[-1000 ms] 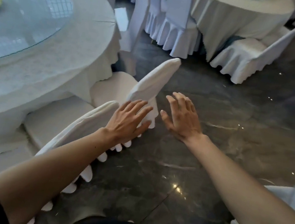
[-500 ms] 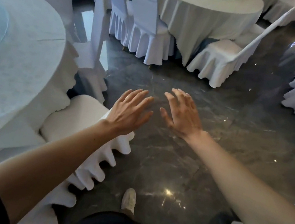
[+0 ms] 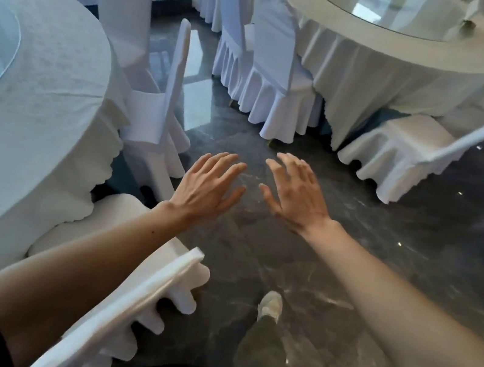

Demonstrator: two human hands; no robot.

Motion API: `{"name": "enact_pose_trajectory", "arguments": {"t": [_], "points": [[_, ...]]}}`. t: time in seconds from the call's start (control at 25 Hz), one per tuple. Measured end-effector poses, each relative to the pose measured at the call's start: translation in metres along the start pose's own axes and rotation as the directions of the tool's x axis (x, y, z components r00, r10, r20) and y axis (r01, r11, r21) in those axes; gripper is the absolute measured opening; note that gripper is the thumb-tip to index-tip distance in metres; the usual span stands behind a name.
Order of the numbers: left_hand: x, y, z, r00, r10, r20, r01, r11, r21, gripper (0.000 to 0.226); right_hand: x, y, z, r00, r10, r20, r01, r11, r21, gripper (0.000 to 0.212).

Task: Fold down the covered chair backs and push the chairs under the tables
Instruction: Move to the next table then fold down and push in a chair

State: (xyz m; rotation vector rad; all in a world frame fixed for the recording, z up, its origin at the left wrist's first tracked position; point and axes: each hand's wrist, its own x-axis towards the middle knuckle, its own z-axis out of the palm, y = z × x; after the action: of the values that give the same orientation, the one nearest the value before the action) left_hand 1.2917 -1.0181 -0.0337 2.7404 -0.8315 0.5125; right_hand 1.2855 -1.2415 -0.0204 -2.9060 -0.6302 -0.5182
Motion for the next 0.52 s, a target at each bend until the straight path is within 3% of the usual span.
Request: {"name": "enact_pose_trajectory", "arguments": {"t": [0.24,0.52], "points": [[0.142,-0.030,0.053,0.983,-0.186,0.006,0.184,0.977,0.107,0.050,0.146,0.132,0.035,0.983,-0.185,0.007,0.184,0.978,0.101,0.056],[0.262,-0.092,0.097,0.924,-0.380,-0.024,0.381,0.919,0.097,0.051,0.302,0.220,0.094,0.934,-0.357,0.010,0.349,0.919,0.186,0.054]]}}
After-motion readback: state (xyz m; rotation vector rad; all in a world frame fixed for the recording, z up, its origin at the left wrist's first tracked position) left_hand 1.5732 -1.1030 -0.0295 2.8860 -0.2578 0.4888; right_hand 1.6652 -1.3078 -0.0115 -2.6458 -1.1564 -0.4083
